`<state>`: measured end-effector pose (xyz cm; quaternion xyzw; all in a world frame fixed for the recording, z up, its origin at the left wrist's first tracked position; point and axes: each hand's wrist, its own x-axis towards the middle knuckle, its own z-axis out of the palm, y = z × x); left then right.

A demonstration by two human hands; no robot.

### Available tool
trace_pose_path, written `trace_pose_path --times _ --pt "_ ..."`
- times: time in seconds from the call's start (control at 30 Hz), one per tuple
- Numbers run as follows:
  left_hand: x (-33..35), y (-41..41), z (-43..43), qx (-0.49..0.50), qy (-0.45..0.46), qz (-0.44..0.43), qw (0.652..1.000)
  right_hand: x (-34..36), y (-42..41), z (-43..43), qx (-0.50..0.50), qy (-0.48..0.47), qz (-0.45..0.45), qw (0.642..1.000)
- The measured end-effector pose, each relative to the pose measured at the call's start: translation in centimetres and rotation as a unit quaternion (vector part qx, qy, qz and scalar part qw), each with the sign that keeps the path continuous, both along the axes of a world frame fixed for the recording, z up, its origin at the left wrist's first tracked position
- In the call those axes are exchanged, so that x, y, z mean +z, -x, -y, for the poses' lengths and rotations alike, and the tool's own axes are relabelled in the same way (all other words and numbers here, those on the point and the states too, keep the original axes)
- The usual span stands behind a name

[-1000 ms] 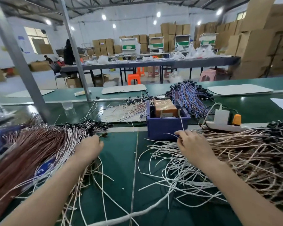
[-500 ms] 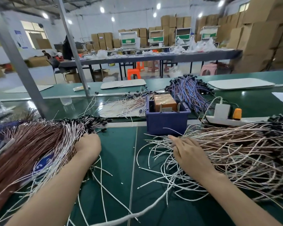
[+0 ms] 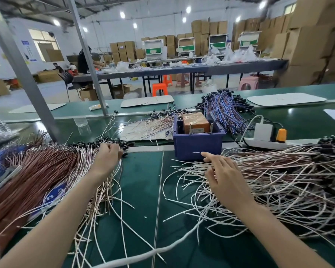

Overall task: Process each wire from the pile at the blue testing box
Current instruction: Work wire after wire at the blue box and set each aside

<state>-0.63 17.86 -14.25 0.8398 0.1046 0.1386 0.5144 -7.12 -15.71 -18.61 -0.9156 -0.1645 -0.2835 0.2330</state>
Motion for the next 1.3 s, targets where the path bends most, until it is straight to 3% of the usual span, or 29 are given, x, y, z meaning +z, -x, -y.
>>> trace_pose_path --times 0.1,0.23,0.33,0.4,0.47,0.5,0.57,0.6,0.67,0.83,1.03,1.17,1.3 --pt "2.5 2.1 1.7 -0.101 0.098 0.059 0.988 1.0 0.0 -1.8 0.022 -0.069 -0.013 0.997" --pt "4.9 5.0 4.4 -0.23 -0.072 0.09 0.966 2.9 0.2 -4.2 0.053 -0.076 -0.003 0.996" --pt "6.5 6.6 5.7 -0.321 -0.206 0.116 0.917 4.2 0.2 -5.9 0.087 -0.034 -0.01 0.996" --pt "7.4 7.3 6.1 -0.349 -0.24 0.136 0.896 4.7 -0.1 -6.9 0.118 0.007 -0.028 0.993" --pt "7.9 7.5 6.0 -0.353 -0.233 0.152 0.893 4.4 -0.3 -7.7 0.173 0.003 -0.1 0.98" --pt "7.9 7.3 5.9 -0.345 -0.223 0.159 0.898 4.2 -0.3 -8.0 0.21 -0.039 -0.171 0.962" --pt "7.7 6.8 5.3 -0.307 -0.213 0.177 0.911 3.6 0.1 -8.6 0.28 -0.177 -0.322 0.887" --pt "7.5 6.5 4.8 -0.284 -0.211 0.183 0.917 2.9 0.2 -8.9 0.3 -0.229 -0.368 0.85" --pt "6.6 5.8 3.9 -0.24 -0.216 0.184 0.928 1.8 0.3 -9.1 0.314 -0.259 -0.405 0.819" --pt "3.9 5.0 1.5 -0.207 -0.281 0.119 0.929 1.9 -0.3 -8.8 0.249 -0.222 -0.372 0.866" --pt "2.3 5.7 2.4 -0.29 -0.248 -0.053 0.923 5.6 -0.6 -4.9 0.163 -0.065 -0.314 0.933" --pt "1.9 6.3 5.0 -0.331 -0.208 -0.117 0.913 7.4 -0.6 -2.9 0.112 0.085 -0.268 0.953" --pt "1.5 6.2 7.2 -0.349 -0.199 -0.118 0.908 8.4 -0.4 -1.0 0.073 0.154 -0.27 0.948"
